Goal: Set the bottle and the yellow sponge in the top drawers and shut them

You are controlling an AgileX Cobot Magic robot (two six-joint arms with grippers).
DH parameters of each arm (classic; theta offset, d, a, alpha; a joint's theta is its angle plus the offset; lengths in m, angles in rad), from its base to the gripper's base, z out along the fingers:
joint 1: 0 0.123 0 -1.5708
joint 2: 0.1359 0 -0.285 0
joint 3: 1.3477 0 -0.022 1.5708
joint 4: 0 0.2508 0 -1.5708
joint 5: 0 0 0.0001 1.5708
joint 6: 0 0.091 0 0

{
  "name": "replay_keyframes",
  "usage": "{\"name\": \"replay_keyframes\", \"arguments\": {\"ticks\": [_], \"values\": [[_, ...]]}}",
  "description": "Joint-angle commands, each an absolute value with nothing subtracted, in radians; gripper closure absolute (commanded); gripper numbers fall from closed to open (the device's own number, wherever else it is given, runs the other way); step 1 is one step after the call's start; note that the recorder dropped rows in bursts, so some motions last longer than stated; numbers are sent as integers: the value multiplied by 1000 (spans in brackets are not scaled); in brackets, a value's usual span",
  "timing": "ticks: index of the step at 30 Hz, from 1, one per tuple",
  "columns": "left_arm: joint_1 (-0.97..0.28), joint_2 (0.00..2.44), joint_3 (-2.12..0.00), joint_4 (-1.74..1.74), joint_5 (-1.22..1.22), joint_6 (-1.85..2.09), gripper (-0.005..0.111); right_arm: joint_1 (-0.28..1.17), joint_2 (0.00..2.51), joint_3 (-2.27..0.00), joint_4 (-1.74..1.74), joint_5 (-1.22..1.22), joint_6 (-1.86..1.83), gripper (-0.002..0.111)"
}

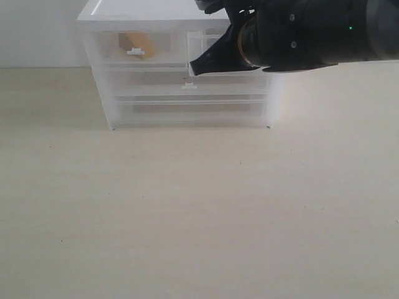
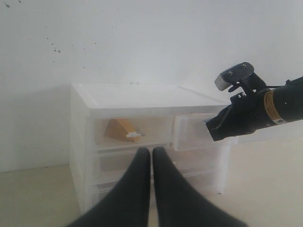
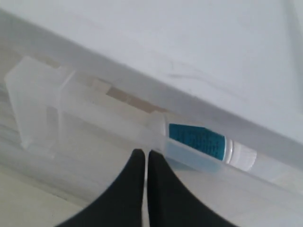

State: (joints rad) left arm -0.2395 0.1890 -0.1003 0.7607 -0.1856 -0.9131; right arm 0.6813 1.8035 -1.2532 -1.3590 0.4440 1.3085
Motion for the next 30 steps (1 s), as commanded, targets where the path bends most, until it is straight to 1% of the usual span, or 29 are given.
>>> {"name": "replay_keyframes", "arguments": {"ticks": [1,8,10,13,16,24,30], "values": [[-237,181,-99,756,-194,-917,103,636,1841,-1306,-1397,414,1309,106],[-237,181,-99,756,-193,-895,103,603,1932,-1389,-1377,416,1320,106],[-237,181,-99,756,-193,-895,103,603,1918,-1389,-1271,434,1303,106],[-237,181,-99,750,-195,-902,103,603,1855,-1344,-1131,439,1167,106],[-237,181,-99,748,-195,-902,103,614,1723,-1216,-1109,442,1126,106],[-237,181,-99,748,-191,-899,103,622,1241,-769,-1116,366,1264,106],[-237,181,-99,748,-187,-897,103,622,894,-457,-1123,204,1318,106]]}}
